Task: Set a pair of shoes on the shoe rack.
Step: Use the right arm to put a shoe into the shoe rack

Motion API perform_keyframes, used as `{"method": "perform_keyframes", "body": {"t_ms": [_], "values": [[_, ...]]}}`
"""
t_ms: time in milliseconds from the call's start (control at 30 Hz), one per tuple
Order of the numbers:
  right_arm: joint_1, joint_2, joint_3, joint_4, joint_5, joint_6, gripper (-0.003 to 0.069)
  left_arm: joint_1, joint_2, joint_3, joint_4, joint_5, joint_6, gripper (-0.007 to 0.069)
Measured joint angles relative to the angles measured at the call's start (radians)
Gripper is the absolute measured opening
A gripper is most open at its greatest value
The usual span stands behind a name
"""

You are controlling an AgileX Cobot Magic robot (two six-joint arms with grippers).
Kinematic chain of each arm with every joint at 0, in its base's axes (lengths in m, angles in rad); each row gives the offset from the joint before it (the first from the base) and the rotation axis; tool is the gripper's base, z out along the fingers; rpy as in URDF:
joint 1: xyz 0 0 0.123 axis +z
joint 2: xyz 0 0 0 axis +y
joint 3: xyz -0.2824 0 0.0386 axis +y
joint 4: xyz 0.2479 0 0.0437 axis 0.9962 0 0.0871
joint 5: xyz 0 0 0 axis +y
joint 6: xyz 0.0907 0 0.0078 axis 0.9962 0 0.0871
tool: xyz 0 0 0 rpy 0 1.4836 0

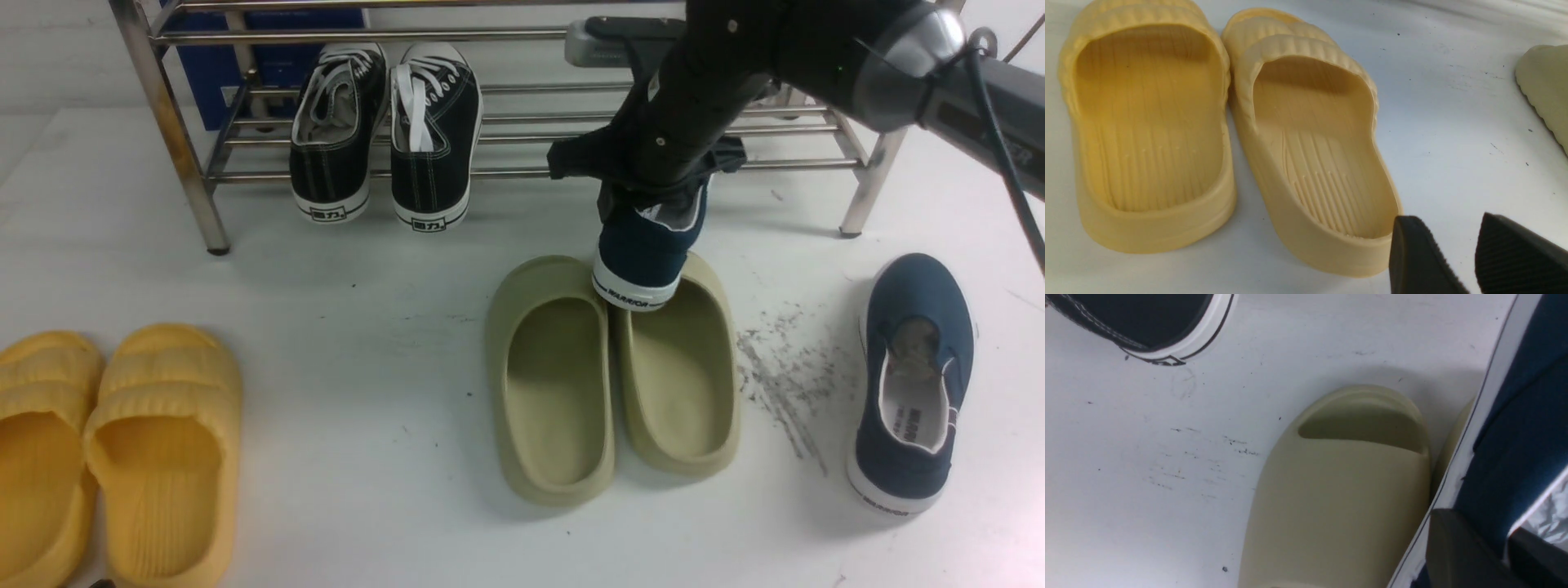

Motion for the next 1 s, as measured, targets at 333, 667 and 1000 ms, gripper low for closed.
{"method": "perform_keyframes", "body": {"t_ms": [333, 667, 1000], "values": [[-0.004, 0.007, -0.065, -0.009, 0.005, -0.026, 0.0056, 0.0, 0.0, 0.0, 0.0, 0.0, 0.0, 0.0238], [-0.05, 0.072, -0.072, -0.068, -0.162, -0.064, 0.0056, 0.0, 0.0, 0.0, 0.0, 0.0, 0.0, 0.0238], [-0.071, 0.126, -0.074, -0.066, -0.275, -0.119, 0.0056, 0.0, 0.0, 0.0, 0.0, 0.0, 0.0, 0.0238]]}}
